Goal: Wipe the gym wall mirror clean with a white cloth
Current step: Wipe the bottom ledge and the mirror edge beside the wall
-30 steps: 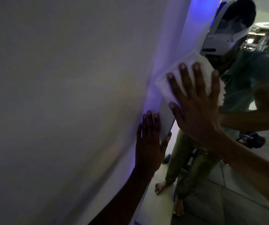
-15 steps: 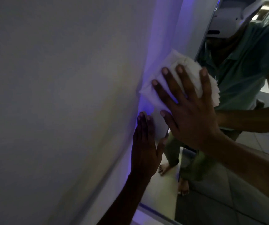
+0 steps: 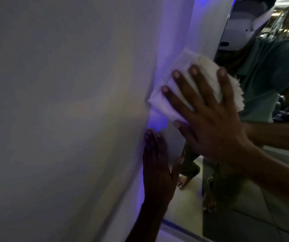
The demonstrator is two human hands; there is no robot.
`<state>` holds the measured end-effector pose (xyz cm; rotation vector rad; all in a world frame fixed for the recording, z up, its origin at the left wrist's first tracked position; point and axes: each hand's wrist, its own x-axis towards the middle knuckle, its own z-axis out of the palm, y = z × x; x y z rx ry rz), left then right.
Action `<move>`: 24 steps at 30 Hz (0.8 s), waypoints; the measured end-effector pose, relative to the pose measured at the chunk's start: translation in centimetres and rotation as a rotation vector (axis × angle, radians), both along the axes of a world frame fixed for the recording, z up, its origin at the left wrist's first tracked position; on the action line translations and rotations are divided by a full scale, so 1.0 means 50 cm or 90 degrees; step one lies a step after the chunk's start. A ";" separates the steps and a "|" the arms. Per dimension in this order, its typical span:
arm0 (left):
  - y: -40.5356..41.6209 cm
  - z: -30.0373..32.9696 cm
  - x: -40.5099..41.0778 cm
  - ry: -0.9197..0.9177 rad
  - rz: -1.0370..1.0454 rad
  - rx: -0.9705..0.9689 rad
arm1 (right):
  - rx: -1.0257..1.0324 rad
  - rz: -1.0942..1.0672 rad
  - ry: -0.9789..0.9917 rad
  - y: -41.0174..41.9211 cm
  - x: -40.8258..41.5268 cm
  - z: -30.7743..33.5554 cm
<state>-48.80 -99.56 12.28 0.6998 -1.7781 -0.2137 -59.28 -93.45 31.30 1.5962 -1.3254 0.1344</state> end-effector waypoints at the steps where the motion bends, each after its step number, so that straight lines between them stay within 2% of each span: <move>1: 0.000 -0.023 -0.001 0.007 -0.004 0.004 | -0.011 -0.002 -0.007 -0.001 -0.001 -0.018; 7: -0.006 -0.122 -0.006 0.045 -0.033 -0.036 | -0.011 0.020 0.042 0.005 -0.009 -0.146; 16: -0.015 -0.266 -0.034 0.102 0.004 -0.049 | -0.061 0.011 0.086 -0.005 -0.023 -0.303; 20: -0.005 -0.335 -0.043 0.112 0.038 -0.031 | 0.010 0.035 0.146 0.003 -0.031 -0.369; 22: -0.002 -0.365 -0.042 0.110 0.043 -0.021 | 0.006 0.047 0.134 0.011 -0.039 -0.360; 24: 0.001 -0.396 -0.040 0.103 0.046 -0.013 | -0.044 0.023 0.068 0.013 -0.033 -0.377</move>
